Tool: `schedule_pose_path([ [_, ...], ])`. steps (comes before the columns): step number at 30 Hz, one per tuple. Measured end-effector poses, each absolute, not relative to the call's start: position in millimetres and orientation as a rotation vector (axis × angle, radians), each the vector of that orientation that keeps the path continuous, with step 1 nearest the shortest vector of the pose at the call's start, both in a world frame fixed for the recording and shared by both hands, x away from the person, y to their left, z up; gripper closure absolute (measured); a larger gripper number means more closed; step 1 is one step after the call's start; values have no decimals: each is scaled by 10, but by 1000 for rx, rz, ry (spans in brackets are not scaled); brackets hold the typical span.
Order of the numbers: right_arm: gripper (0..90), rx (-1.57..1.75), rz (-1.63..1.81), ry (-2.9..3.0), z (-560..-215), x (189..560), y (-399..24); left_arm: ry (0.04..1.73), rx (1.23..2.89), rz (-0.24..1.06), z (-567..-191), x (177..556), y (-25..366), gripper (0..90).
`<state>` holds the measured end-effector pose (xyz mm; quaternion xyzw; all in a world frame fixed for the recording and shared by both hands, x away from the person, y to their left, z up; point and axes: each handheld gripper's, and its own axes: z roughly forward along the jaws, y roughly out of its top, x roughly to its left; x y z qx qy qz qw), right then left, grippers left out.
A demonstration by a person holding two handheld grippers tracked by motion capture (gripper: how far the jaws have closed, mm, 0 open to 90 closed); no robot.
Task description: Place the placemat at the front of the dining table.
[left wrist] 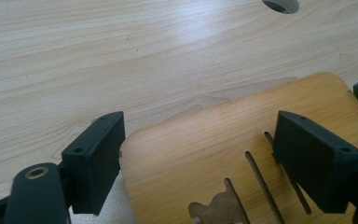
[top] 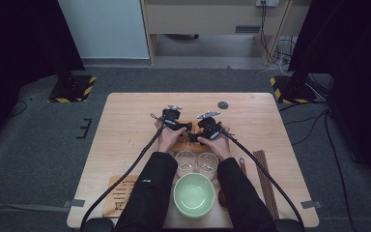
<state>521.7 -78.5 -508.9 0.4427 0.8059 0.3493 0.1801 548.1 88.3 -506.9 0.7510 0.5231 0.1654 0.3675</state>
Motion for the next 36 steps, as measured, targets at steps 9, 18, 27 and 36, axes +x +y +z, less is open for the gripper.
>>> schedule_pose_path([
  [9,49,1285,970,2303,-5144,5236,-774,1356,1960,403,-5134,5495,885,170],
  [18,71,1302,955,2327,-5218,5242,-771,1390,1994,368,-5189,5504,895,165],
  [27,71,1302,950,2308,-5218,5233,-839,1389,1965,376,-5126,5503,919,174],
  [36,84,1279,1013,2217,-5050,5213,-953,1287,1991,444,-4845,5444,1014,176],
])
